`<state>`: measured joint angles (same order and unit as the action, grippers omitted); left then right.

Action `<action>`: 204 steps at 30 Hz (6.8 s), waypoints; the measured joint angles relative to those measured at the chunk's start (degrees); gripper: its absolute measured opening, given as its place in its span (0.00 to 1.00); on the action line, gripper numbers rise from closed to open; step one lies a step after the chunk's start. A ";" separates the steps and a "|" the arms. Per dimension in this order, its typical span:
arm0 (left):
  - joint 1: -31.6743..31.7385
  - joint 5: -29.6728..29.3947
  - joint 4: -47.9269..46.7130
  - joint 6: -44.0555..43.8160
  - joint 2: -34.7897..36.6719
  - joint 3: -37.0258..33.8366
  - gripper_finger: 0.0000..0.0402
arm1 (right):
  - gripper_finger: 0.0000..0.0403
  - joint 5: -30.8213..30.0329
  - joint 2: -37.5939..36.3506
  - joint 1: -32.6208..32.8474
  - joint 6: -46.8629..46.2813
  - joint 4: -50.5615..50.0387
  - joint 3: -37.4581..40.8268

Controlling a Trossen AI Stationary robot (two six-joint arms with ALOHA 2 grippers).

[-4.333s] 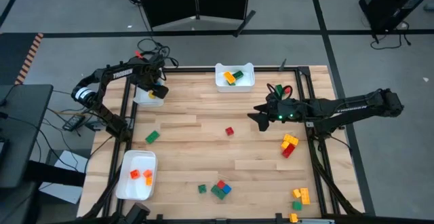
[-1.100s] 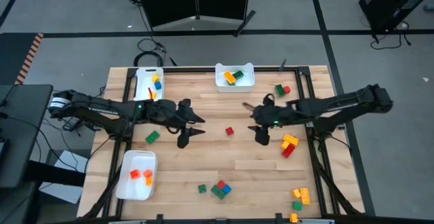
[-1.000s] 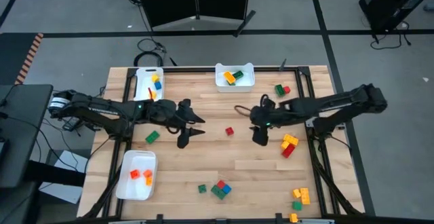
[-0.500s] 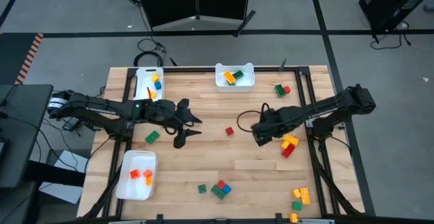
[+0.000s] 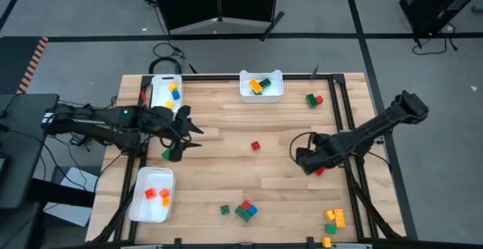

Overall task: Sort blocks by size
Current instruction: Put the yellow 4 stud game piece into the bottom white bin

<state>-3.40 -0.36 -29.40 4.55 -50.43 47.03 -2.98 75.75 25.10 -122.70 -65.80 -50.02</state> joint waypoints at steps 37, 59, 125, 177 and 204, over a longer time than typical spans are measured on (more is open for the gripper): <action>0.00 -0.02 -4.60 1.21 3.08 0.00 0.54 | 0.42 1.14 0.02 -5.17 -7.33 10.61 12.62; 0.00 -0.46 -3.11 0.54 3.05 0.00 0.54 | 0.29 0.13 -0.42 -7.71 1.79 16.82 13.67; 0.02 -10.98 62.42 8.59 -29.91 -0.04 0.54 | 0.29 -2.88 -0.86 -21.89 70.87 82.85 0.68; 0.83 -13.33 61.37 13.24 -29.84 -0.02 0.39 | 0.37 -1.29 -0.75 -24.13 73.37 83.63 0.68; 0.83 -16.11 59.94 13.21 -29.78 -0.02 0.39 | 0.55 1.50 -2.26 -26.67 77.60 80.41 0.73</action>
<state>-2.57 -16.47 30.54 17.76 -80.21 47.00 -1.49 73.50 -1.57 -45.10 14.61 -49.30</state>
